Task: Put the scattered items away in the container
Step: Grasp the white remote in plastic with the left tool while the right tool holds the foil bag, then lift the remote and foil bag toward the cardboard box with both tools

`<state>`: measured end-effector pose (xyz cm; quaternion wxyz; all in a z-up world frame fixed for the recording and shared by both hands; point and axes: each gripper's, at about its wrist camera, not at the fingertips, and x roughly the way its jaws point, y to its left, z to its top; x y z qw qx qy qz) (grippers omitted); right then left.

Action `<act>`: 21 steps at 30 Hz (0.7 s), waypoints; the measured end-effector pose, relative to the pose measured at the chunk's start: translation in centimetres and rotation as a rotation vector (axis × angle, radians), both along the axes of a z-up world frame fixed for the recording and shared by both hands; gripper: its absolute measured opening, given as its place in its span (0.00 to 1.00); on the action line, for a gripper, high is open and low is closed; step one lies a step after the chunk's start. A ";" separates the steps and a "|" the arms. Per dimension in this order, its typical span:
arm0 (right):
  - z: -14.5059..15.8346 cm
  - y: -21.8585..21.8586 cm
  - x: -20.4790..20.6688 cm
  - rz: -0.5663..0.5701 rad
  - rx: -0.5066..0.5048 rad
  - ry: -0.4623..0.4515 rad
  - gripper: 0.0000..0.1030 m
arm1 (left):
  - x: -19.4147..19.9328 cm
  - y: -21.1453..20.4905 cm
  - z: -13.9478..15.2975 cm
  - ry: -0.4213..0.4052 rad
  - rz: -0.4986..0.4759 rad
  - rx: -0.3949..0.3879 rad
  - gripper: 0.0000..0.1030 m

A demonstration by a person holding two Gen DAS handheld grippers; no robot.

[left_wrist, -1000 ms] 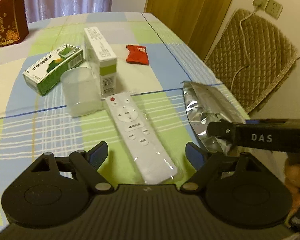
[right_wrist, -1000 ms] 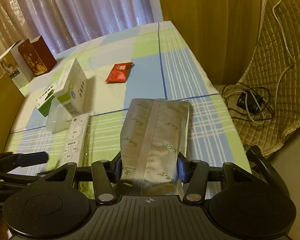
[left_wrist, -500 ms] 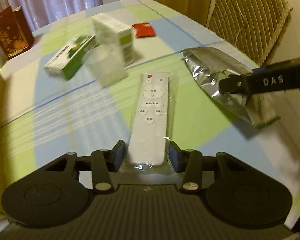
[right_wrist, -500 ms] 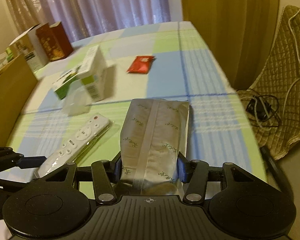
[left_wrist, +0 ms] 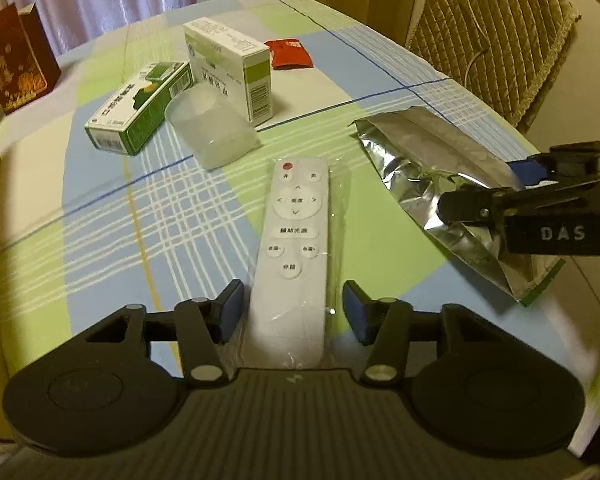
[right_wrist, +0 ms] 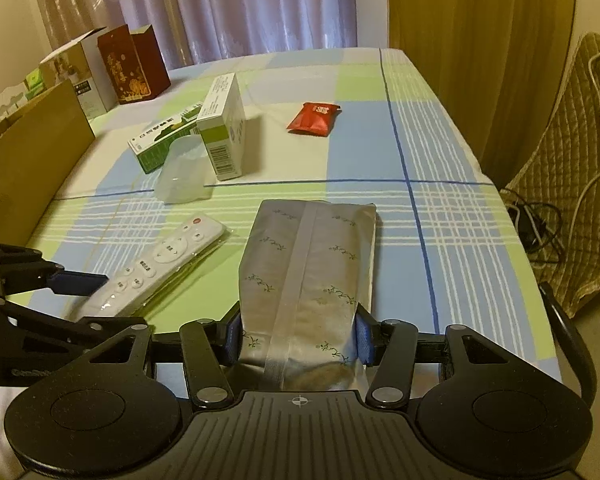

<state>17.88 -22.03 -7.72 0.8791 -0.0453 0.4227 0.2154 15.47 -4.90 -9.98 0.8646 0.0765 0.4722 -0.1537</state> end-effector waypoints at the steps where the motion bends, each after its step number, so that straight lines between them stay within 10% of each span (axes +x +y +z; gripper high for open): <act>1: 0.0 0.1 0.0 0.000 -0.004 -0.002 0.55 | -0.2 0.1 0.1 0.000 0.000 0.001 0.34; 11: -0.9 -0.1 0.4 -0.037 0.009 0.013 0.71 | -2.7 1.5 0.2 -0.001 0.010 -0.012 0.33; 21: 0.1 0.1 -1.7 -0.048 -0.005 0.011 0.50 | -4.7 1.8 1.1 0.002 0.013 -0.012 0.33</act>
